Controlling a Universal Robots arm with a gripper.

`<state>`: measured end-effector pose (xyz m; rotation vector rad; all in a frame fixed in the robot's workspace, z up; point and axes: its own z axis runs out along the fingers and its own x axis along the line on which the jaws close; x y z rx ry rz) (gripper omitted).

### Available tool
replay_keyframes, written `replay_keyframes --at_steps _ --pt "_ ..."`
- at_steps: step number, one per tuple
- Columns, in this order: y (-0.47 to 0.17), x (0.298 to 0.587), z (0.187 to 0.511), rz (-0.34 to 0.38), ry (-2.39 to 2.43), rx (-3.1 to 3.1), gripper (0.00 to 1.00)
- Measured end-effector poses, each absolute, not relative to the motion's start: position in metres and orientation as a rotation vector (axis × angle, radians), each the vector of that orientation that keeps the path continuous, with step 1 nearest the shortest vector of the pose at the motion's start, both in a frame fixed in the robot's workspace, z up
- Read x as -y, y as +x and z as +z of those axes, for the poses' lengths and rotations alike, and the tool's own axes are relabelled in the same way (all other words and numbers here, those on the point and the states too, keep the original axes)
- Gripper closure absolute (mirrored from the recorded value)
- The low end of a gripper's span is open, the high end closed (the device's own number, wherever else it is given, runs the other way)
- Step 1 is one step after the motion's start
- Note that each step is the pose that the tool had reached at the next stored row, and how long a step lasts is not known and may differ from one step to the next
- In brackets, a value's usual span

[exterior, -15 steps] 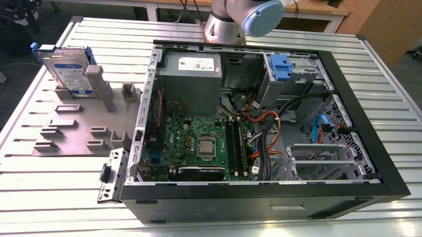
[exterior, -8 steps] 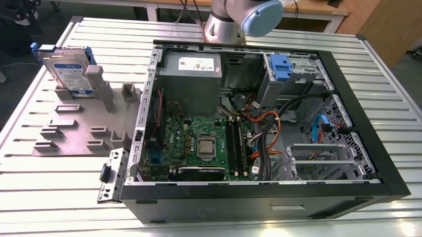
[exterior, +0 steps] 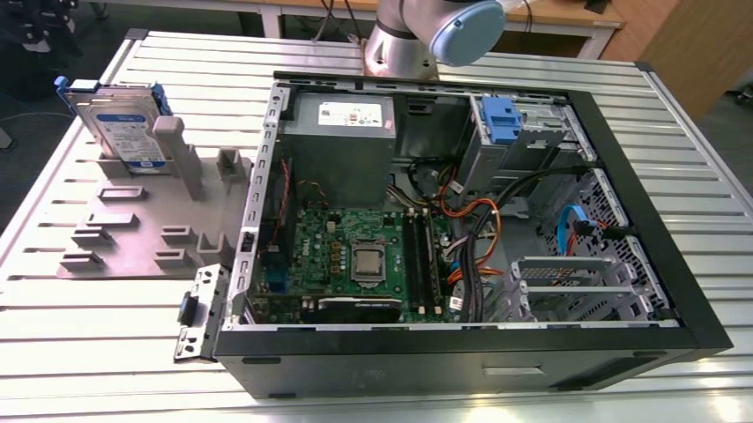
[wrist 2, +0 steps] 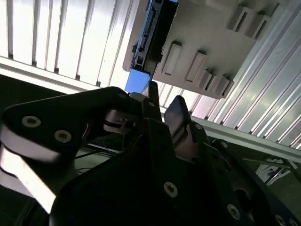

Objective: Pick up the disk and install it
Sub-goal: 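Pick up the disk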

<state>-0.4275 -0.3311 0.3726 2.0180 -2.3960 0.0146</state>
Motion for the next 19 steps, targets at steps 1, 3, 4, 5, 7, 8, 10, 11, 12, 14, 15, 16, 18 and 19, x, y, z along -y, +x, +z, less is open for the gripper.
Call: replay_keyframes --at_steps 1,3,4,5,7,8,10,11,12,14,15,16,18,19 --pt "-0.428 0.331 0.372 0.015 2.040 2.377 0.71" --pt "-0.428 0.331 0.371 0.015 2.077 2.345 0.59" --pt "-0.428 0.331 0.370 0.015 2.085 2.339 0.59" --pt "-0.429 0.331 0.369 0.015 2.087 2.337 0.53" --pt "-0.429 0.331 0.365 0.015 2.088 2.335 0.47" --pt "-0.430 0.331 0.363 0.015 2.093 2.332 0.47" --pt "-0.431 0.331 0.360 0.011 2.114 2.314 0.47" --pt "-0.431 0.331 0.358 0.009 2.125 2.306 0.47" --pt "-0.432 0.331 0.358 0.008 2.131 2.302 0.47" --pt "-0.432 0.331 0.357 0.008 2.133 2.300 0.47" --pt "-0.432 0.331 0.357 0.008 2.133 2.300 0.47" --pt "-0.432 0.331 0.357 0.008 2.133 2.300 0.47" --pt "-0.432 0.331 0.357 0.008 2.133 2.300 0.47" --pt "-0.432 0.331 0.357 0.008 2.133 2.300 0.47"
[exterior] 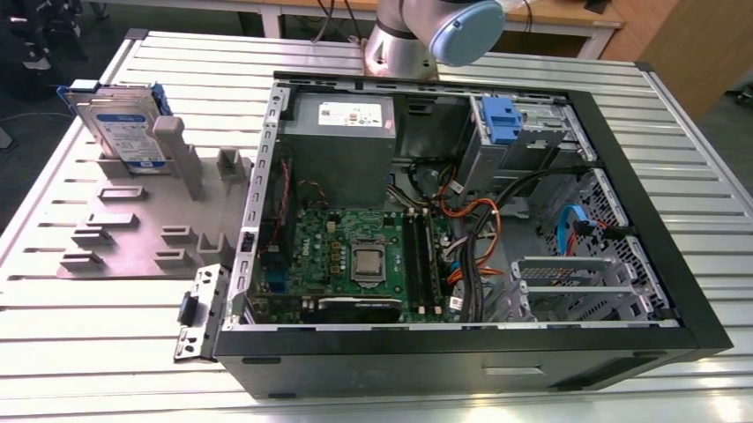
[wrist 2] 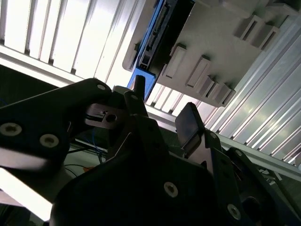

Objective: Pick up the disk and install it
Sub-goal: 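Pick up the disk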

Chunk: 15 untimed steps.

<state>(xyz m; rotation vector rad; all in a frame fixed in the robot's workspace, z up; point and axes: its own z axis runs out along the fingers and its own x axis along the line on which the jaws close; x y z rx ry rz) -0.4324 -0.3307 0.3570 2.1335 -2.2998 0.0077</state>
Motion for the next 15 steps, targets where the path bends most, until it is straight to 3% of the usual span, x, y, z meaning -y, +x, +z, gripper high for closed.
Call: replay_keyframes --at_steps 15 --pt "-0.433 0.329 0.344 0.009 2.146 2.290 0.47"
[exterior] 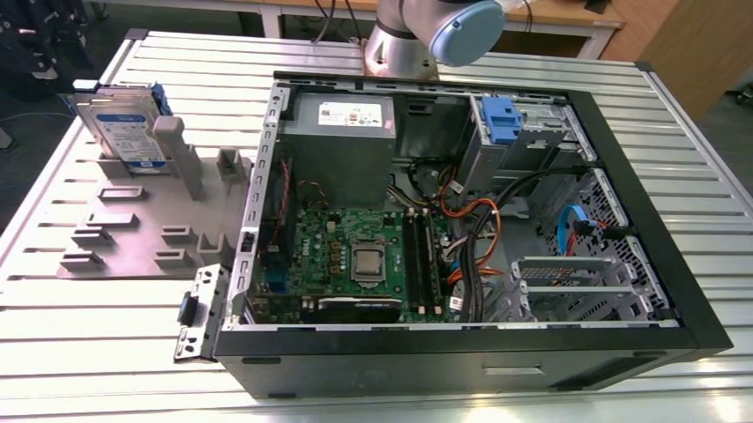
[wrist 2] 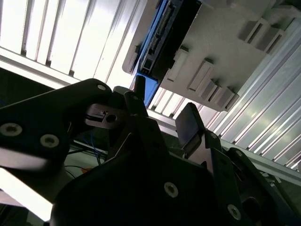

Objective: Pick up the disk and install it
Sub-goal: 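Pick up the disk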

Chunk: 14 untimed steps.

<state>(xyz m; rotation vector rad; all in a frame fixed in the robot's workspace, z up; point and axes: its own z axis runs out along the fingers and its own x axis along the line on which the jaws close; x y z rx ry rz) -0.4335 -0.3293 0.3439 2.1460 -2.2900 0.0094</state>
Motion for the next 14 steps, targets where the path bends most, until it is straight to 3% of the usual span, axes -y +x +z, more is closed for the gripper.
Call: replay_keyframes --at_steps 14 --pt "-0.4360 0.3290 0.3382 0.010 2.149 2.288 0.47"
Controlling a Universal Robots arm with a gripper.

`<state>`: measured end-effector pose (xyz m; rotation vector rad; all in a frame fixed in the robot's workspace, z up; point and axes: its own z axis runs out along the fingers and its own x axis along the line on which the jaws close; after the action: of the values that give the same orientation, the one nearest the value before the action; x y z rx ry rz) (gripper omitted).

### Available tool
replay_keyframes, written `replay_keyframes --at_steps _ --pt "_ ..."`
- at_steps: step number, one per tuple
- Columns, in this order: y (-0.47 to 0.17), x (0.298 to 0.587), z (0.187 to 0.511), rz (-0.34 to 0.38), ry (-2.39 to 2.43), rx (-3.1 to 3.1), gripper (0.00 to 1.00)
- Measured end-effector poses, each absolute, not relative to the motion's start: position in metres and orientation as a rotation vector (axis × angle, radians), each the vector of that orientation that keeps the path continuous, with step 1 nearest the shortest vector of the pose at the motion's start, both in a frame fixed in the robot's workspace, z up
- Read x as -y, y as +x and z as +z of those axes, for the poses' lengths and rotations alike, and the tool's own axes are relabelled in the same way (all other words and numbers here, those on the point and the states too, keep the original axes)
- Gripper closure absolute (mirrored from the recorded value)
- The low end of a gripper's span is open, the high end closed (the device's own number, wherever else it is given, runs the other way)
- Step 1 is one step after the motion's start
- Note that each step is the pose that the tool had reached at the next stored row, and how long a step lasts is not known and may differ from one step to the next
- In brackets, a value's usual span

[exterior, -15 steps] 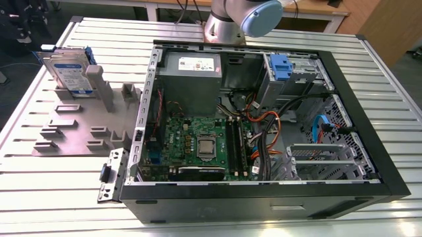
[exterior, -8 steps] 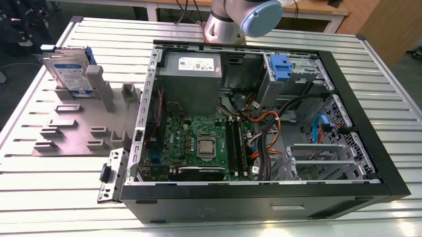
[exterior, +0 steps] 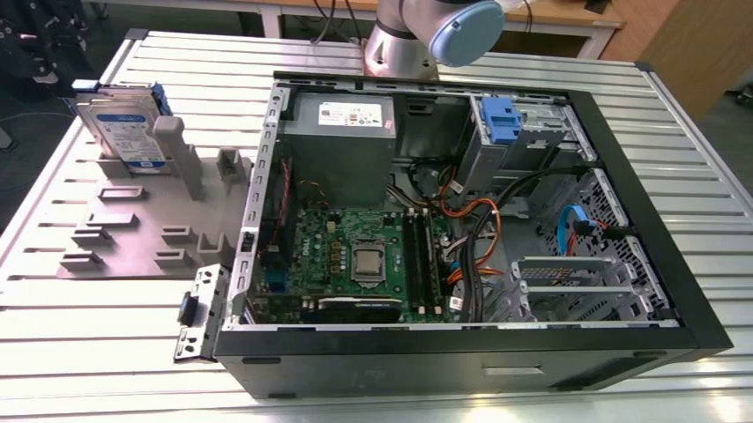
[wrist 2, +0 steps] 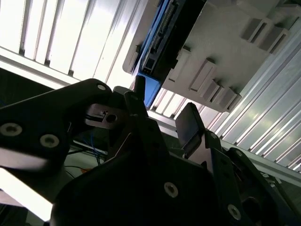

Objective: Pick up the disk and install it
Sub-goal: 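Pick up the disk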

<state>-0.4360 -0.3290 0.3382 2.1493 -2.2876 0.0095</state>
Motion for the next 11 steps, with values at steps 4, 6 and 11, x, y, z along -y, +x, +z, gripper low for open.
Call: replay_keyframes --at_steps 4,6,11 --pt "-0.437 0.326 0.331 0.007 2.155 2.284 0.47" --pt "-0.438 0.323 0.329 0.006 2.156 2.284 0.47" --pt "-0.440 0.322 0.320 0.005 2.156 2.284 0.47"
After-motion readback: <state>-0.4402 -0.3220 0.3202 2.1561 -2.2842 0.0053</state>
